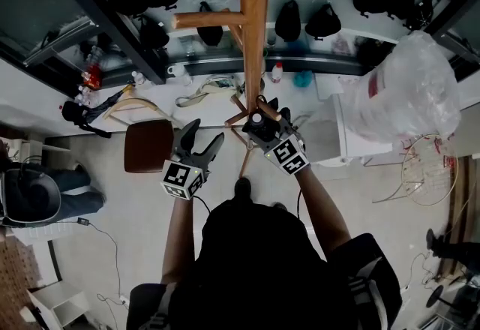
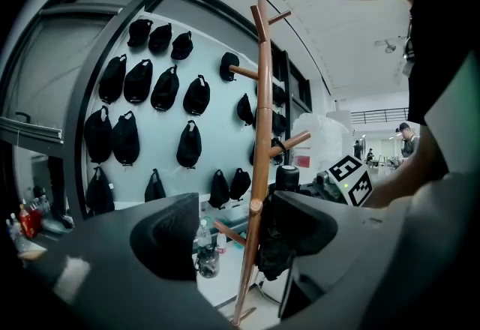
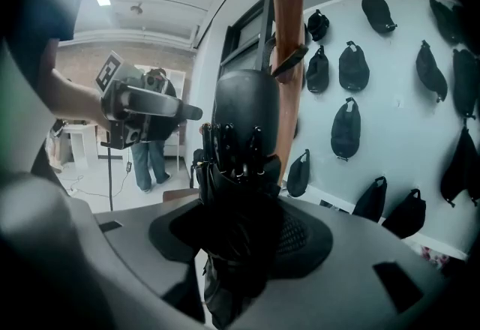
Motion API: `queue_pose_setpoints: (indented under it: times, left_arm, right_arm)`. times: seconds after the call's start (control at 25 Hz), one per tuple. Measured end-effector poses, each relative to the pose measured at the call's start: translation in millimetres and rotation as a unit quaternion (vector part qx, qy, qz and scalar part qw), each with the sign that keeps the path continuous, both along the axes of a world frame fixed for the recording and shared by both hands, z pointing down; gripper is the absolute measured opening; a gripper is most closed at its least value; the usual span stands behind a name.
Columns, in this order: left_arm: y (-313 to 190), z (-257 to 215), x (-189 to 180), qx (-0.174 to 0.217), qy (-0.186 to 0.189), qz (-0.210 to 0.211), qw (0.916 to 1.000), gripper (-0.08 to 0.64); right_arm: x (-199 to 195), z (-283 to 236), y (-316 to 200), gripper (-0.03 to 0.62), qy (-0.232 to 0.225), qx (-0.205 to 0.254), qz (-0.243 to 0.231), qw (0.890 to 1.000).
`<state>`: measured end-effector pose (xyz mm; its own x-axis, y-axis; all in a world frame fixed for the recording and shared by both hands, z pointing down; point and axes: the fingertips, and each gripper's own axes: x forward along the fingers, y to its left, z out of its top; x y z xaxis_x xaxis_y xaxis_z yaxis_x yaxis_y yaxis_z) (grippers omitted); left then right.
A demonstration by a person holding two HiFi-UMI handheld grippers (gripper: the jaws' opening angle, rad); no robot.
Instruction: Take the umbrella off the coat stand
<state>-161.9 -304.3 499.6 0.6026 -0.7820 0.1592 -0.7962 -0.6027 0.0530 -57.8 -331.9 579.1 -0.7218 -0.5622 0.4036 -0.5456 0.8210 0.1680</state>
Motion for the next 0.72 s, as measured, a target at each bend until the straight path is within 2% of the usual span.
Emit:
queue_pose_setpoints:
  times: [0.72]
  left_arm:
    - [18.7,-11.8,16.1,0.013,-0.006,-0.014,0.9998,0.296]
  right_arm:
    - [15.3,-27.9,16.3,0.219,-0.013,0.026,-0.012,1.000]
